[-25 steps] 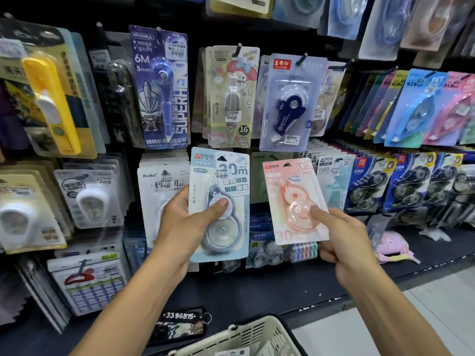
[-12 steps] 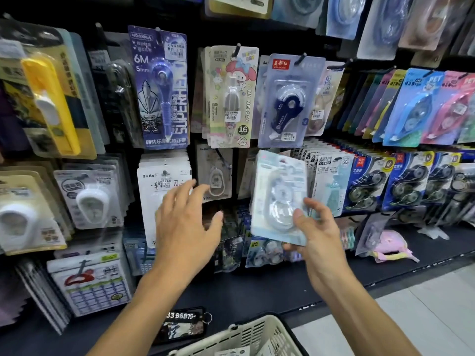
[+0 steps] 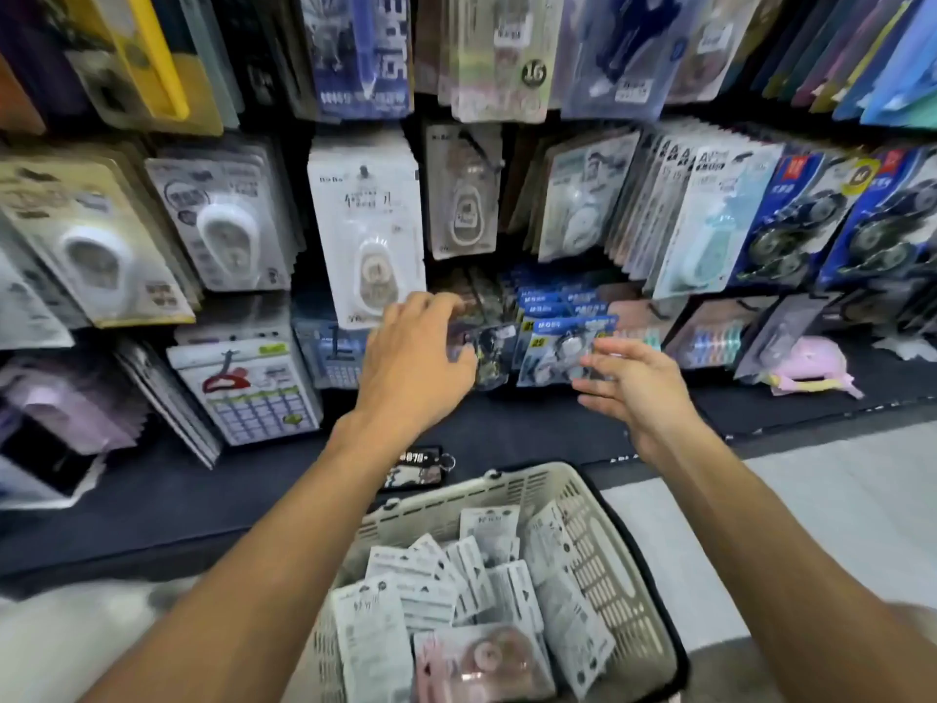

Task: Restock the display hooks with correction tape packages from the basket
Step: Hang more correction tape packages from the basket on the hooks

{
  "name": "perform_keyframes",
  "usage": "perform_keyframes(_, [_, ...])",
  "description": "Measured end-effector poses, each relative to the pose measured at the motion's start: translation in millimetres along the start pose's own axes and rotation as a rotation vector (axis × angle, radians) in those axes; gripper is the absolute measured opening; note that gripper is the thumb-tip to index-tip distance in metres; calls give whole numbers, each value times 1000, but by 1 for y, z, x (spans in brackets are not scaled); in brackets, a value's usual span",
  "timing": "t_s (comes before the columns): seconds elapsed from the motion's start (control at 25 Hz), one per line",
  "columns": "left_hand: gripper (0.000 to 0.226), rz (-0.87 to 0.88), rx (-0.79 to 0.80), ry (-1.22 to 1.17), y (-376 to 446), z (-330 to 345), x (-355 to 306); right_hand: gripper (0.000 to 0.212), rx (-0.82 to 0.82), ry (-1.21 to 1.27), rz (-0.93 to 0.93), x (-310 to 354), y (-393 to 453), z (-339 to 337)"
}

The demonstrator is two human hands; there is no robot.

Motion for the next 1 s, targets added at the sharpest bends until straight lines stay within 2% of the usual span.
perform_keyframes(0.12, [36, -176, 410, 47, -34, 85, 62, 15, 205, -299, 165, -110, -40, 28])
perform_keyframes(0.2, [35, -230, 632, 218, -78, 145, 119, 7, 457, -606, 322, -209, -78, 35])
perform_keyframes(0.24, [37, -260, 750, 283, -106, 172, 149, 14, 609, -781, 408, -258, -102, 30])
perform_keyframes(0.28, [39, -298, 856, 316, -133, 195, 178, 29, 722, -931, 466, -300, -123, 20])
perform_keyframes(0.32, [41, -342, 930, 324, -155, 213, 203, 41, 740, -1004, 504, -329, -135, 8])
perform_keyframes(0.36, [43, -404, 963, 311, -172, 226, 226, 41, 680, -1004, 524, -345, -138, -1])
perform_keyframes(0.44, [50, -565, 915, 214, -188, 239, 256, 19, 527, -862, 490, -353, -129, 0])
perform_keyframes(0.56, [57, -812, 681, 24, -197, 249, 279, 37, 490, -557, 525, -368, -112, 39])
perform_keyframes(0.68, [64, -821, 497, -50, -197, 255, 276, 49, 500, -336, 551, -380, -106, 92])
perform_keyframes(0.76, [65, -783, 356, -108, -186, 248, 276, 57, 559, -356, 466, -379, -106, 121])
perform_keyframes(0.8, [62, -797, 290, -105, -181, 243, 281, 62, 645, -412, 408, -376, -108, 139])
perform_keyframes(0.88, [54, -869, 188, -99, -179, 233, 296, 68, 817, -578, 272, -368, -113, 167])
perform_keyframes(1.0, [43, -1006, 5, -165, -189, 213, 312, 67, 982, -757, 43, -349, -124, 204])
Point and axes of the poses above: each hand's wrist, its own y-axis towards the middle knuckle, its own z-axis out of the palm, x = y × z, the point moved 10 cm from there along y, towards the middle knuckle, and after that the axes turned 9 degrees about -z, right-handed, at the moved point
